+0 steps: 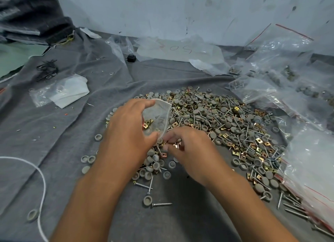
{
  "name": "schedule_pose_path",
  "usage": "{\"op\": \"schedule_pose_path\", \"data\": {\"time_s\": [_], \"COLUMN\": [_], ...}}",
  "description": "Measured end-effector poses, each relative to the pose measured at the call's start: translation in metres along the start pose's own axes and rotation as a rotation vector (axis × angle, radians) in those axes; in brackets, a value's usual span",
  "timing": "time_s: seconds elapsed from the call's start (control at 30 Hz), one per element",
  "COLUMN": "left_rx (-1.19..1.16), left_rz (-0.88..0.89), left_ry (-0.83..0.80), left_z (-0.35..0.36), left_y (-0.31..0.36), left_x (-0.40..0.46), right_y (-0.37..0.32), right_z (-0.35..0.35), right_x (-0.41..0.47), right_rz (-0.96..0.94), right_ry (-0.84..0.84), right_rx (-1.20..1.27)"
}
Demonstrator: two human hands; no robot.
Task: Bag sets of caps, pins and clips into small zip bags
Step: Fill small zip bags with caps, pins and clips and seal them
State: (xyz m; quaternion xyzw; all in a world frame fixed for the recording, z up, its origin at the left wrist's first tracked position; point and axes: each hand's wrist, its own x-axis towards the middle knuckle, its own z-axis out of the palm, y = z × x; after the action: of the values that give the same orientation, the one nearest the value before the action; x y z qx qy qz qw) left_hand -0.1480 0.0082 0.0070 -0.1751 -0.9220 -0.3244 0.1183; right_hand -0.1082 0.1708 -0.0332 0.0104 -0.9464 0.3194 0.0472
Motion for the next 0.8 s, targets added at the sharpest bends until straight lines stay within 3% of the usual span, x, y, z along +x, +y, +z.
{"op": "schedule_pose_path", "data": {"time_s": [0.1,0.27,0.4,0.5,0.63,0.7,0.8], "left_rx": [-0.001,-0.005,-0.014,-0.021,-0.016,-0.017,-0.021], "left_rz": [-0.009,-0.02,-0.02,-0.018,0.006,0.016,0.031], "left_ry": [0.015,0.012,0.009,0.004,0.01,0.002,-0.003], "left_z": [0.0,0.0,-0.001,0.0,0.001,0.001,0.003], "left_y": [-0.001,-0.001,-0.001,0.0,0.0,0.001,0.001], "left_x": [0.0,0.0,0.0,-0.001,-0.001,0.0,0.0], "right_y": [-0.008,-0.013,-0.006,-0.003,-0.015,-0.022,-0.023], "right_z": [0.009,0.016,0.01,-0.01,-0.024,-0.019,-0.014], "right_x": [-0.005,-0.008,-0.007,-0.003,0.0,0.002,0.005], "right_rz": [-0.082,-0.084,-0.04,-0.029,-0.237,-0.283,-0.233], "right_ry": [-0.15,-0.134,-0.187,0.018,0.628,0.667,0.552], "right_rx": [-0.033,-0.075,0.069,0.268,0.38,0.316,0.279]}}
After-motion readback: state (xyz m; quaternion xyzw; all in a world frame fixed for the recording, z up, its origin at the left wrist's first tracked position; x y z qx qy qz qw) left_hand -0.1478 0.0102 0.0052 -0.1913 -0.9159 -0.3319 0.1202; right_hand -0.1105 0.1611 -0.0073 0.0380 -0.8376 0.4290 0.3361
